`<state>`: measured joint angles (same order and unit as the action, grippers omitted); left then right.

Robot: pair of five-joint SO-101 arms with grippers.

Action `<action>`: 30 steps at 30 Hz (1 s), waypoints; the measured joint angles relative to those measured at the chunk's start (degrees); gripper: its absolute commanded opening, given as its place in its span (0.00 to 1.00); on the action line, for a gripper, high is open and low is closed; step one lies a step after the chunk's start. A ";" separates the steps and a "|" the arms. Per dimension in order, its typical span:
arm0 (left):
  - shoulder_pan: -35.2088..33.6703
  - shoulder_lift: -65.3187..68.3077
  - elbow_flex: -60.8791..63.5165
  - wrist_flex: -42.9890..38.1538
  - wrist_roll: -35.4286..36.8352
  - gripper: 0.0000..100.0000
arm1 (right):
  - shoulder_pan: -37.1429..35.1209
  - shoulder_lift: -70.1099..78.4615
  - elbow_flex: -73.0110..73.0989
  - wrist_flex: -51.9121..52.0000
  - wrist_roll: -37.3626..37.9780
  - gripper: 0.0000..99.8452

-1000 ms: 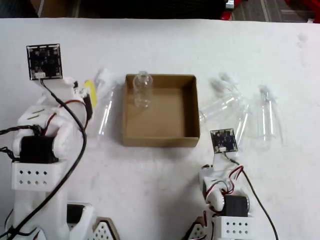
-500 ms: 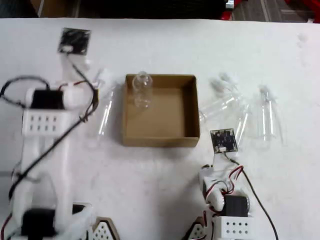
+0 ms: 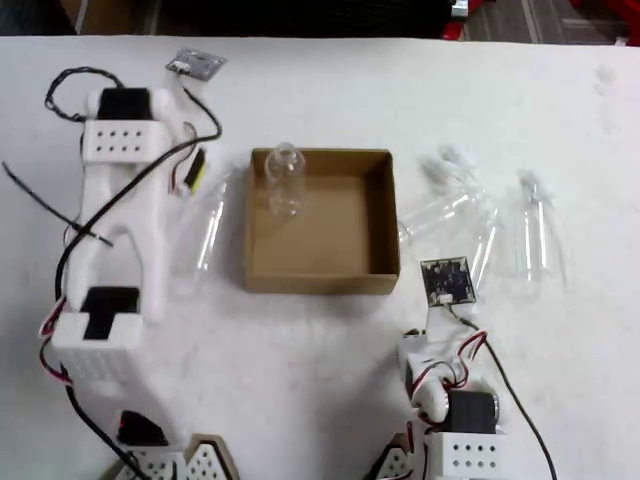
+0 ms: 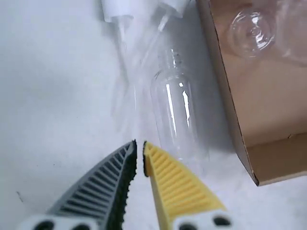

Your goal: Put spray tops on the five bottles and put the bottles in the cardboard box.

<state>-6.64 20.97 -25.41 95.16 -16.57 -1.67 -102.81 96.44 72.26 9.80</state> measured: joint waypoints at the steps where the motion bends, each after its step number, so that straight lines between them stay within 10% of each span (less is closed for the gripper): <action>1: 0.00 0.97 -0.97 0.09 0.09 0.03 | 0.00 0.00 0.00 0.00 0.00 0.02; 30: 2.81 15.03 -2.64 -14.51 12.31 0.18 | 0.00 0.00 0.00 0.00 0.00 0.02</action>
<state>-3.82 36.00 -28.04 80.66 -4.26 -1.67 -102.81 96.44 72.26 9.80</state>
